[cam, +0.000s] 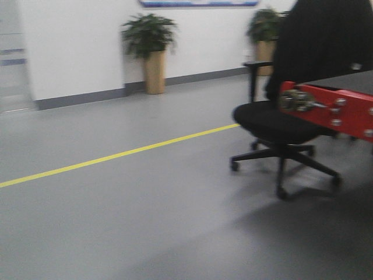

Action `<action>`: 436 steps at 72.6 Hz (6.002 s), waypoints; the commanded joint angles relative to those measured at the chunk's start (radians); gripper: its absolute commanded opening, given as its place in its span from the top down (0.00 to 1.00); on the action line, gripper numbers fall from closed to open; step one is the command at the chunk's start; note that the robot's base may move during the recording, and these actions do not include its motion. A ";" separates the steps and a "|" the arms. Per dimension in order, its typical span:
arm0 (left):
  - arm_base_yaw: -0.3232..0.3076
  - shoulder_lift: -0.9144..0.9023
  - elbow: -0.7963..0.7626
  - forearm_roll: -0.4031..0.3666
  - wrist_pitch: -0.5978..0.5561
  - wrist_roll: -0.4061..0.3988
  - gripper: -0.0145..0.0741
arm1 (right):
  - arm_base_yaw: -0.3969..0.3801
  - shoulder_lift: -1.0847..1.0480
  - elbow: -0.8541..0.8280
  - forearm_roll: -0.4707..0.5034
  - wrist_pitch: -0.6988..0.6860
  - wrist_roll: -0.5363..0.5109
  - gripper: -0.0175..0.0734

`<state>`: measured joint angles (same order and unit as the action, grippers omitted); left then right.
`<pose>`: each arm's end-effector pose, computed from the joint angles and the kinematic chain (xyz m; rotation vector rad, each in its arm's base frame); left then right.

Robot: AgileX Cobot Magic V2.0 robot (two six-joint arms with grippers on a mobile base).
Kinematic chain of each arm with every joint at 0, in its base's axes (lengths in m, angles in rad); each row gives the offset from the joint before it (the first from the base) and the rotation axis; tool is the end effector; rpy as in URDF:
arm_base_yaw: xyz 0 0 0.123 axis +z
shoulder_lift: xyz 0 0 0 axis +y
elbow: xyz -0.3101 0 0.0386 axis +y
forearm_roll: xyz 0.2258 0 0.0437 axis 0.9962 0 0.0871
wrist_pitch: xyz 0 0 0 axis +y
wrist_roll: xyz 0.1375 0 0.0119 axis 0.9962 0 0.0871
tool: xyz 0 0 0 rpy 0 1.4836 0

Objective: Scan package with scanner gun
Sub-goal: 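Drive the base forward toward the red-framed table, then position the base at the table facing the cardboard box and scanner, then lower the left gripper onto the cardboard box and grasp its top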

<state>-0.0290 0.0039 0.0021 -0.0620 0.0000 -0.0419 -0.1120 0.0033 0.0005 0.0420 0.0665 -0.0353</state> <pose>0.0537 -0.0016 0.2162 -0.0558 1.4895 -0.1074 0.0537 -0.0056 0.2077 0.0899 1.5518 -0.0811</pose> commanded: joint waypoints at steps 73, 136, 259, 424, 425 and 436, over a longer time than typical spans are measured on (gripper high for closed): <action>-0.006 -0.004 -0.002 0.001 -0.018 -0.004 0.96 | -0.003 -0.003 0.000 -0.006 -0.015 -0.002 0.99; -0.006 -0.004 -0.002 0.001 -0.018 -0.004 0.96 | -0.003 -0.003 0.000 -0.006 -0.015 -0.002 0.99; -0.006 -0.004 -0.029 0.005 0.014 -0.004 0.96 | -0.003 -0.003 0.000 -0.006 -0.015 -0.002 0.99; -0.006 1.628 -1.381 0.044 0.932 -0.022 0.17 | -0.003 -0.003 0.000 -0.006 -0.015 -0.002 0.99; -0.006 1.628 -1.381 0.044 0.932 -0.022 0.17 | -0.003 -0.003 0.000 -0.006 -0.015 -0.002 0.99; -0.006 1.628 -1.381 0.044 0.927 -0.022 0.43 | -0.003 -0.003 0.000 -0.006 -0.015 -0.002 0.99</action>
<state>-0.0290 1.6365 -1.3712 -0.0154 0.9346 -0.0557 -0.1120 0.0033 0.0005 0.0420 0.0665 -0.0353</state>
